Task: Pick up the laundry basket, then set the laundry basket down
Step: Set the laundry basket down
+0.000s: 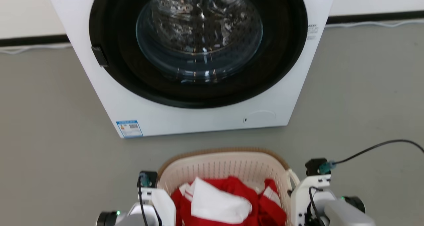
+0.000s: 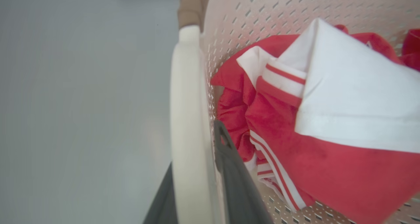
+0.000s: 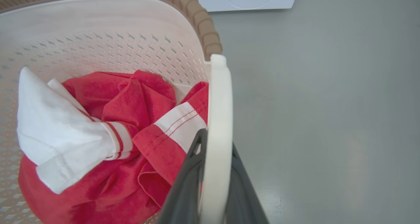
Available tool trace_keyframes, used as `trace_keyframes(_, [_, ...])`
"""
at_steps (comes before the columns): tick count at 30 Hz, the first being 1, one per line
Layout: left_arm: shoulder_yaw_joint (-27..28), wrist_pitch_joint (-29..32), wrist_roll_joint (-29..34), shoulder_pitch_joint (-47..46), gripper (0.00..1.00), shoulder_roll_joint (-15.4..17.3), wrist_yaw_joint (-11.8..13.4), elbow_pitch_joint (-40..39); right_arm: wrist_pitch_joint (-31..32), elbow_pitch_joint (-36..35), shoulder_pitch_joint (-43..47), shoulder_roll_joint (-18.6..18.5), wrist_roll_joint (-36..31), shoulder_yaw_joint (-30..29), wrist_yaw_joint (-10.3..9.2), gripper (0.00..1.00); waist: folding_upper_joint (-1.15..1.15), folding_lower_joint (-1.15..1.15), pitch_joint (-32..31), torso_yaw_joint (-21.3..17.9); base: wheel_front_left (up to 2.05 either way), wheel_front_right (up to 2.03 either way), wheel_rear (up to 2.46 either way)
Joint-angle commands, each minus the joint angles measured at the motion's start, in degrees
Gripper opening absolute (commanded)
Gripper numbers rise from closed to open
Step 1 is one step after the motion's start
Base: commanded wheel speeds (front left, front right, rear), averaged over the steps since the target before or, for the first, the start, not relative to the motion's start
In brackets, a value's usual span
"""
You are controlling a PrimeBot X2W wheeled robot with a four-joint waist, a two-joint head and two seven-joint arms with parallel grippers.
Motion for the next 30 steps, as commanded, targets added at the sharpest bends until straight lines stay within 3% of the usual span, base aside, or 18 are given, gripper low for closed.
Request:
trace_keyframes(1, [0.3, -1.1, 0.4, -3.7, 0.00, 0.5, 0.2, -1.1, -1.4, -1.7, -2.5, 0.4, 0.3, 1.0, 0.35, 0.00, 0.00, 0.00, 1.8, 0.1, 0.00, 0.00, 0.00])
trace_keyframes(8, [-0.1, -6.0, 1.3, -8.9, 0.00, 0.5, 2.9, -1.3, -6.5, -3.2, -6.7, 0.4, 0.4, 2.0, 0.35, 0.00, 0.00, 0.00, 9.8, 0.2, 0.00, 0.00, 0.00])
trace_keyframes(21, [0.4, -14.0, 1.6, -17.4, 0.00, 0.5, 4.8, -1.2, -18.2, -2.9, -14.0, 0.1, -0.9, 3.6, 0.35, 0.00, 0.00, 0.00, 24.9, 0.5, 0.00, 0.00, 0.00])
trace_keyframes(30, [-0.6, -17.8, 4.2, -23.5, 0.00, 0.5, 7.0, -1.6, -20.8, -4.2, -18.0, -2.5, -1.0, 3.7, 0.35, 0.00, 0.00, 0.00, 34.0, 1.6, 0.00, 0.00, 0.00])
